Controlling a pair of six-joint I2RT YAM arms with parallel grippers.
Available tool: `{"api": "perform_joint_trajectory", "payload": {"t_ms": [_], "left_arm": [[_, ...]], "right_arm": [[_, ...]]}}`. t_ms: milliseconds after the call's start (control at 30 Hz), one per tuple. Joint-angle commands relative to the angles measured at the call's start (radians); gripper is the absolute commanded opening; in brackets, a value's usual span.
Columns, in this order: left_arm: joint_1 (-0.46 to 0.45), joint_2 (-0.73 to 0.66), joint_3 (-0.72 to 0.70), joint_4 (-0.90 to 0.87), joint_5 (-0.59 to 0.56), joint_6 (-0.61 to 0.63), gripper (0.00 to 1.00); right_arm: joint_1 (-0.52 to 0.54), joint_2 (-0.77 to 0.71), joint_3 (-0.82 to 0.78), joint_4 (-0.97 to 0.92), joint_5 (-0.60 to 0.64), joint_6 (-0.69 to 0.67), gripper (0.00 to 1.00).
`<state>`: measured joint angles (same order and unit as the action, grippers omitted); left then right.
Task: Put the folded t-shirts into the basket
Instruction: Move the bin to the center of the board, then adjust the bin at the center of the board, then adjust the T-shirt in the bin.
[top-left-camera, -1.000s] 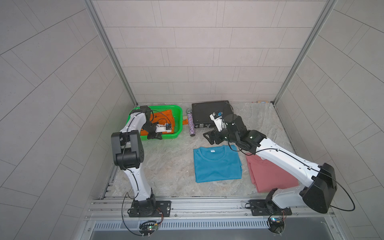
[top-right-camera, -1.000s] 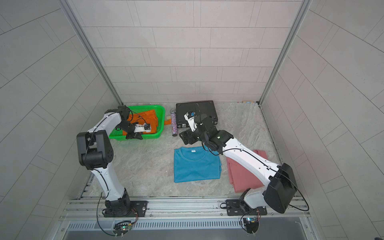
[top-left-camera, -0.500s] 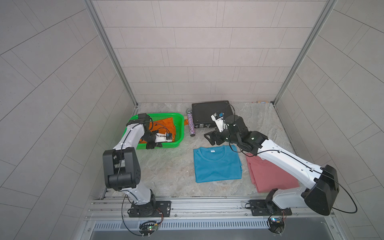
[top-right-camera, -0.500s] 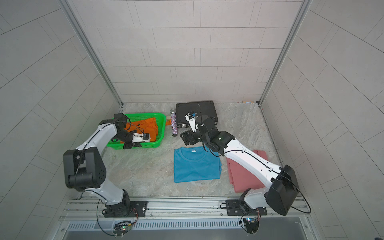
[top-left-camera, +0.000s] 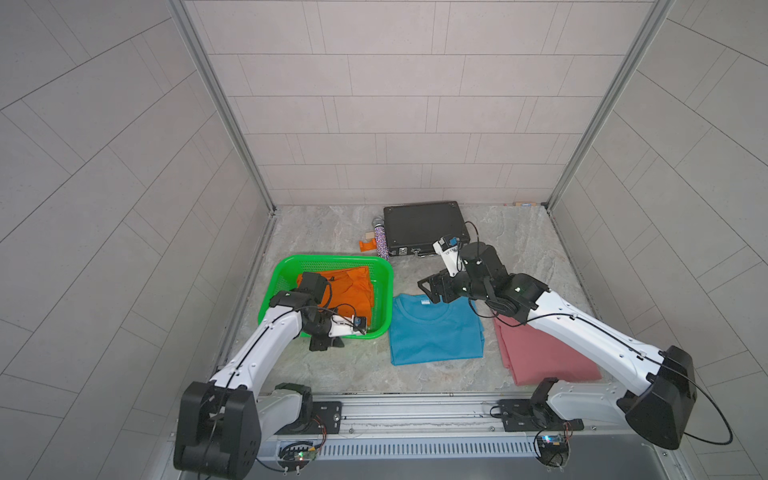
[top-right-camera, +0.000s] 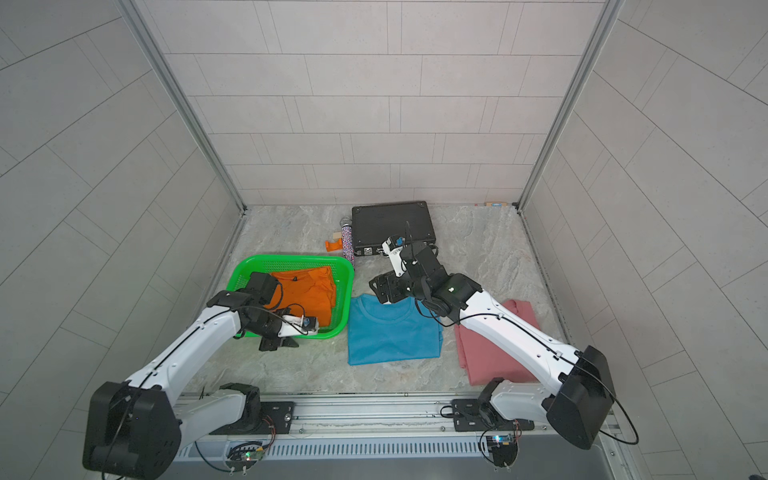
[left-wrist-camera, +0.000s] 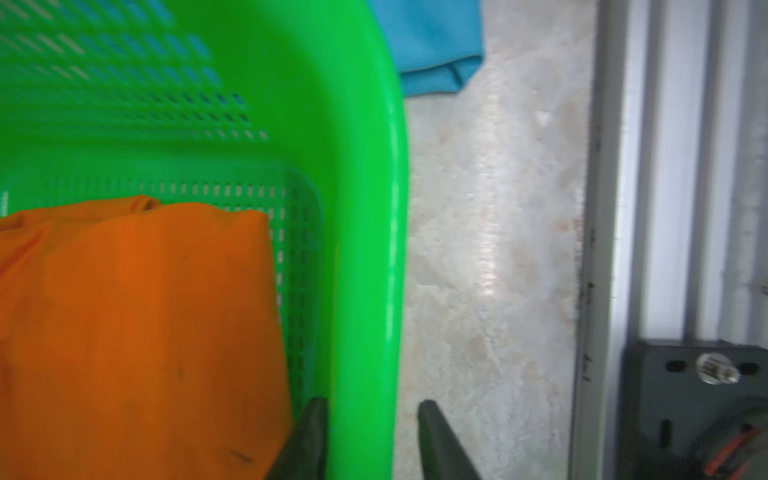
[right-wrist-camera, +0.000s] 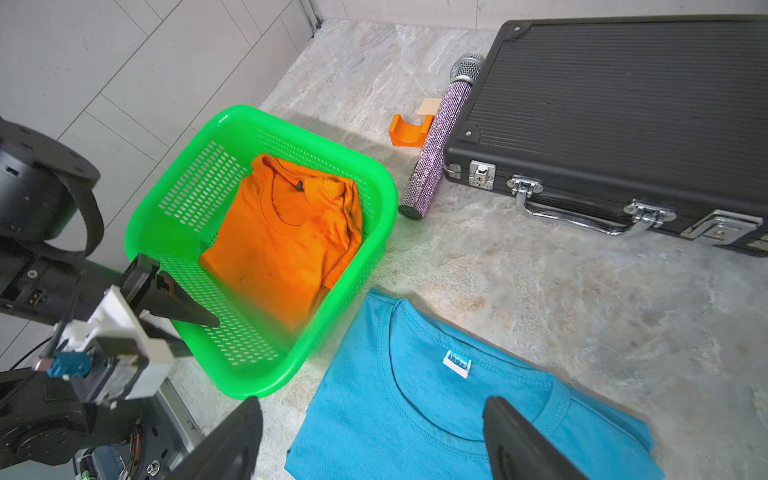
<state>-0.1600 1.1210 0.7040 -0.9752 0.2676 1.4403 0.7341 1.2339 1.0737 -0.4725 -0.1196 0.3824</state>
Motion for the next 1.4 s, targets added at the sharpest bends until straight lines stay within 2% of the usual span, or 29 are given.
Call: {"api": "perform_joint_trajectory", "payload": {"t_ms": [0, 167, 233, 333, 433, 467, 567, 667, 700, 767, 833, 867, 900, 933, 1100, 1267, 1367], "left_arm": [[-0.010, -0.036, 0.039, -0.106, 0.072, -0.121, 0.60], [-0.009, -0.038, 0.257, -0.222, 0.146, -0.230, 0.70], [-0.009, -0.033, 0.325, -0.221, 0.147, -0.310, 0.75], [0.013, -0.027, 0.403, -0.216, 0.142, -0.403, 0.76], [0.065, -0.036, 0.442, -0.122, 0.130, -0.598, 0.77], [0.091, -0.038, 0.443, -0.063, 0.100, -0.701, 0.79], [0.200, -0.031, 0.449, 0.075, -0.054, -0.999, 0.98], [0.349, 0.016, 0.491, 0.126, -0.277, -1.281, 1.00], [0.387, 0.049, 0.511, 0.113, -0.344, -1.320, 1.00], [0.458, 0.119, 0.549, 0.069, -0.359, -1.345, 1.00], [0.544, 0.180, 0.565, 0.037, -0.293, -1.386, 1.00], [0.588, 0.203, 0.565, 0.029, -0.256, -1.402, 1.00], [0.630, 0.224, 0.557, 0.026, -0.211, -1.407, 1.00], [0.645, 0.235, 0.549, 0.026, -0.215, -1.408, 1.00], [0.648, 0.235, 0.477, 0.076, -0.187, -1.381, 1.00], [0.650, 0.252, 0.425, 0.127, -0.238, -1.362, 1.00], [0.652, 0.256, 0.408, 0.129, -0.207, -1.375, 1.00]], "right_arm": [[0.006, -0.002, -0.008, -0.008, -0.031, 0.008, 0.86], [0.039, 0.109, 0.097, -0.006, -0.089, 0.045, 0.83], [0.085, 0.162, 0.143, -0.002, -0.069, 0.016, 0.82], [0.140, 0.249, 0.218, 0.018, -0.036, -0.057, 0.81], [0.155, 0.357, 0.294, 0.046, -0.013, -0.093, 0.77], [0.157, 0.401, 0.322, 0.052, -0.017, -0.102, 0.73], [0.182, 0.539, 0.429, 0.030, -0.047, -0.184, 0.66], [0.212, 0.685, 0.560, -0.046, -0.047, -0.299, 0.61], [0.215, 0.736, 0.616, -0.084, -0.049, -0.330, 0.54], [0.215, 0.846, 0.749, -0.182, -0.073, -0.388, 0.39], [0.222, 0.951, 0.876, -0.287, -0.079, -0.438, 0.26], [0.228, 0.994, 0.922, -0.323, -0.080, -0.459, 0.24], [0.240, 1.028, 0.957, -0.347, -0.077, -0.480, 0.23], [0.247, 1.042, 0.964, -0.348, -0.076, -0.491, 0.23], [0.269, 1.096, 0.975, -0.337, -0.054, -0.510, 0.22], [0.271, 1.149, 0.978, -0.314, -0.001, -0.539, 0.21], [0.271, 1.165, 0.979, -0.308, -0.025, -0.543, 0.21]]}}
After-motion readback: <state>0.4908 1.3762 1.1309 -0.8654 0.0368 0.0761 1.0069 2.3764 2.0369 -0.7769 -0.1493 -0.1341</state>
